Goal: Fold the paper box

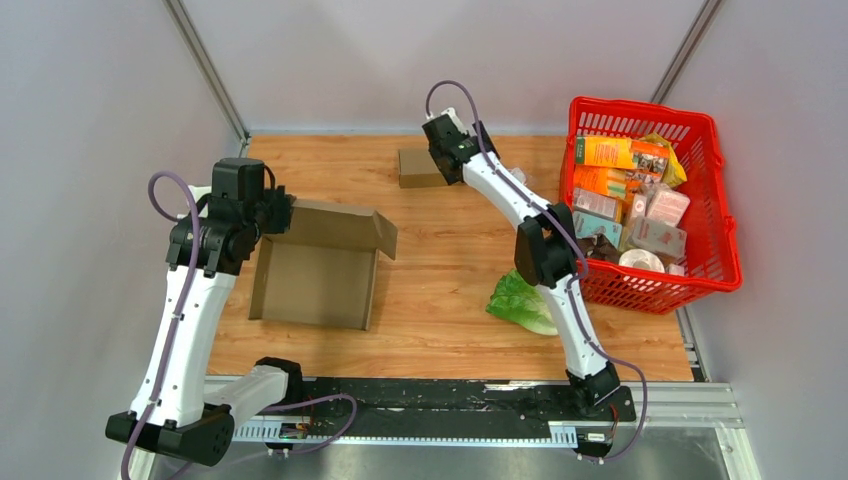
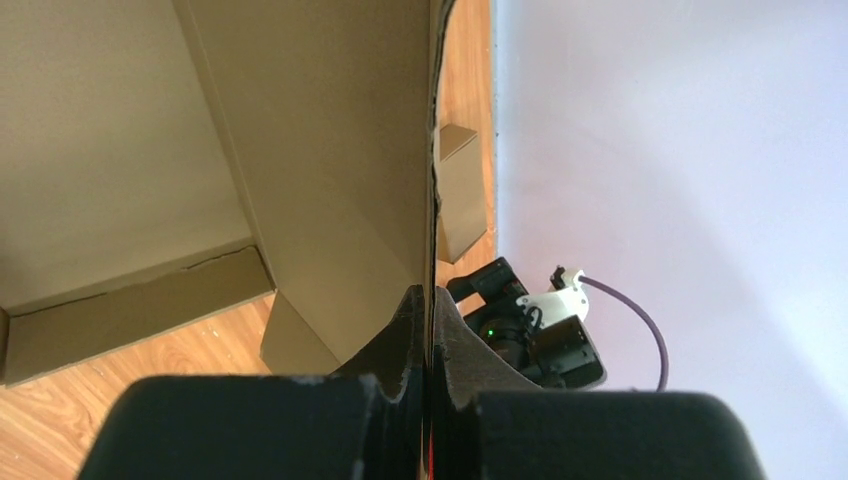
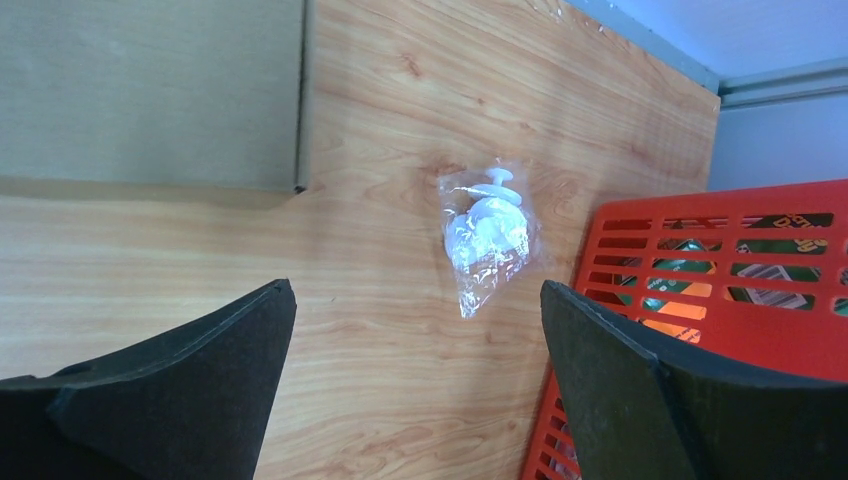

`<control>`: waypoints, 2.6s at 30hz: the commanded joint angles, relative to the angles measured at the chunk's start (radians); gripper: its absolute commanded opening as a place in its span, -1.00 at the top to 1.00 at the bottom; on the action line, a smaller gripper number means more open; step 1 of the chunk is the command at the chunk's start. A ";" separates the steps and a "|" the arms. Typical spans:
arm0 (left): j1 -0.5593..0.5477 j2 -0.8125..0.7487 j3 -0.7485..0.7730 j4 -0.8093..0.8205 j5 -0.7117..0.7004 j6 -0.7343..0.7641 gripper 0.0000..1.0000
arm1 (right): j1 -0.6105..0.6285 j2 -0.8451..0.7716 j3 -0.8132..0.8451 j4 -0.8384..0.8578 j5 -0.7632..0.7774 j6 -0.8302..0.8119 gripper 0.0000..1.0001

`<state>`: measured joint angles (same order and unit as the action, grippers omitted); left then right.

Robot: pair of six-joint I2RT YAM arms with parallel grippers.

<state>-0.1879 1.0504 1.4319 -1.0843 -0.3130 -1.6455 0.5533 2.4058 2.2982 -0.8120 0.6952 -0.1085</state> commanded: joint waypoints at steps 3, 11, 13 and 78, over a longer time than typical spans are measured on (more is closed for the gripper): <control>0.007 -0.007 0.005 0.017 0.012 0.023 1.00 | -0.049 0.088 0.037 -0.018 0.063 -0.008 -1.00; 0.007 0.008 0.004 0.021 0.032 0.023 1.00 | -0.089 0.154 0.032 0.036 0.086 -0.039 -0.98; 0.007 0.011 0.004 0.023 0.040 0.021 1.00 | -0.095 0.188 0.049 0.039 0.113 -0.051 -0.96; 0.100 0.049 -0.047 -0.017 0.086 -0.165 1.00 | 0.563 -1.038 -1.155 0.623 -0.841 0.286 0.87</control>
<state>-0.0982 1.1076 1.3716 -1.0863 -0.2440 -1.7752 1.0645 1.4124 1.2171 -0.4820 0.0689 0.1608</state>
